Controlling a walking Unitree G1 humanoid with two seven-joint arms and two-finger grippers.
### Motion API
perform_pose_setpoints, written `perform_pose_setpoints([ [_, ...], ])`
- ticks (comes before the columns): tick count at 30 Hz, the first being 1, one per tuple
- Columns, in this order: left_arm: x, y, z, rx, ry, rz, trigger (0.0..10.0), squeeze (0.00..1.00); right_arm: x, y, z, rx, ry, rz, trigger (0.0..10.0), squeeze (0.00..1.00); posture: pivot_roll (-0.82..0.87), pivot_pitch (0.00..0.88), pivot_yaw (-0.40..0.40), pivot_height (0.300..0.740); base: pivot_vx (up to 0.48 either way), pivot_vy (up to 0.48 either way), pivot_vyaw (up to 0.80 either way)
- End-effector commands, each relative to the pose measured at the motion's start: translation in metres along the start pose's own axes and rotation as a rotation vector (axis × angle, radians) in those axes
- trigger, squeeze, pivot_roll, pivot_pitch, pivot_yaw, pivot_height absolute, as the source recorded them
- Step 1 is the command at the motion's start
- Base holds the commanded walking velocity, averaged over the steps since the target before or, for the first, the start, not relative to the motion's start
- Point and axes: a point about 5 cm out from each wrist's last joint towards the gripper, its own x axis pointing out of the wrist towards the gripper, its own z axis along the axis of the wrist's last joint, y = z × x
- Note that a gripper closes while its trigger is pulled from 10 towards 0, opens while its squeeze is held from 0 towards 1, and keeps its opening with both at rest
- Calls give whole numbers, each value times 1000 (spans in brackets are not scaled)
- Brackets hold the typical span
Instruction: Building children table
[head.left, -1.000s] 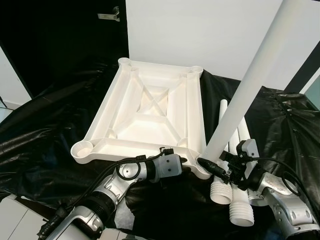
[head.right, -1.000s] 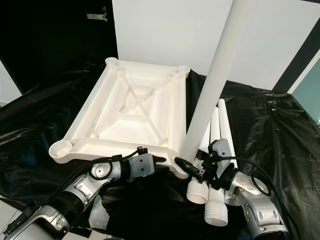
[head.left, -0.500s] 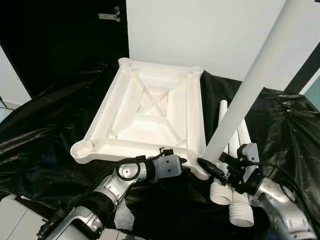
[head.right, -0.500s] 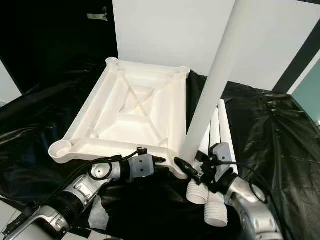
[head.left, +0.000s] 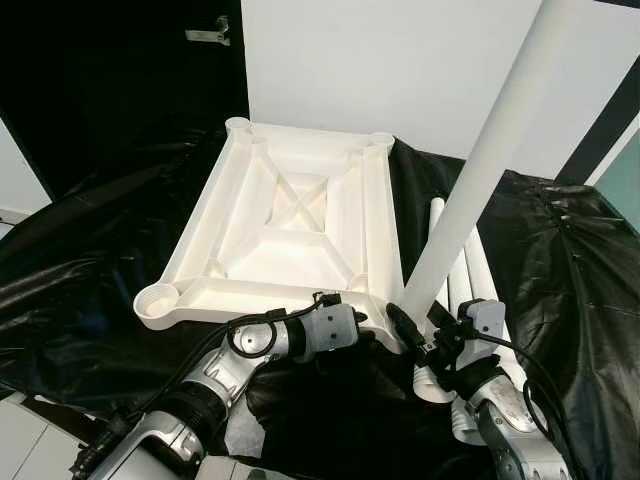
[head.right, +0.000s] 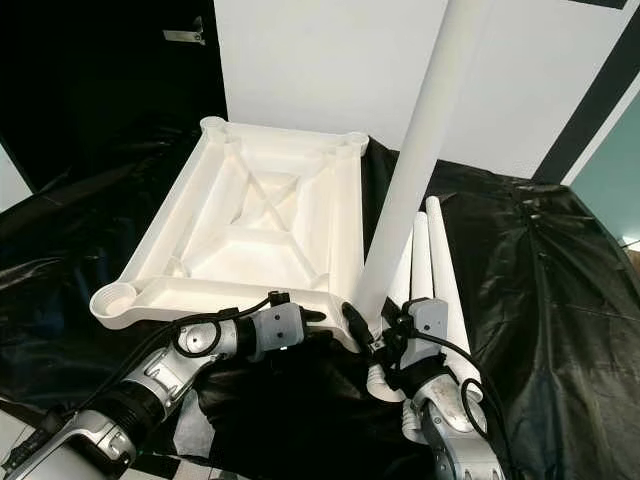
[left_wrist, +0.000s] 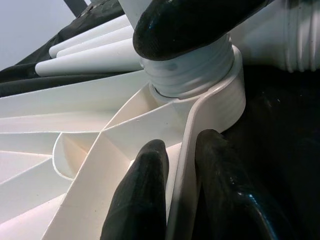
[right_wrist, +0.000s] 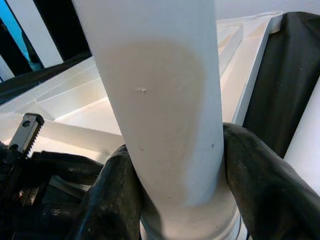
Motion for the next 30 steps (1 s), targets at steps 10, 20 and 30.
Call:
perform_pose_setpoints([
  [10, 1, -32, -18, -21, 79, -215, 10000, 0, -6, -26, 0, -129, 111, 166, 10000, 0, 231, 0, -79, 740, 0, 0, 0],
  [20, 0, -31, -19, -21, 83, -213, 10000, 0, -4, -55, 13, -205, 172, 312, 0, 0, 231, 0, -74, 740, 0, 0, 0],
  [30, 0, -32, -19, -19, 80, -212, 10000, 0, -9, -51, 5, -118, 205, 330, 0, 0, 235, 0, -78, 740, 0, 0, 0],
])
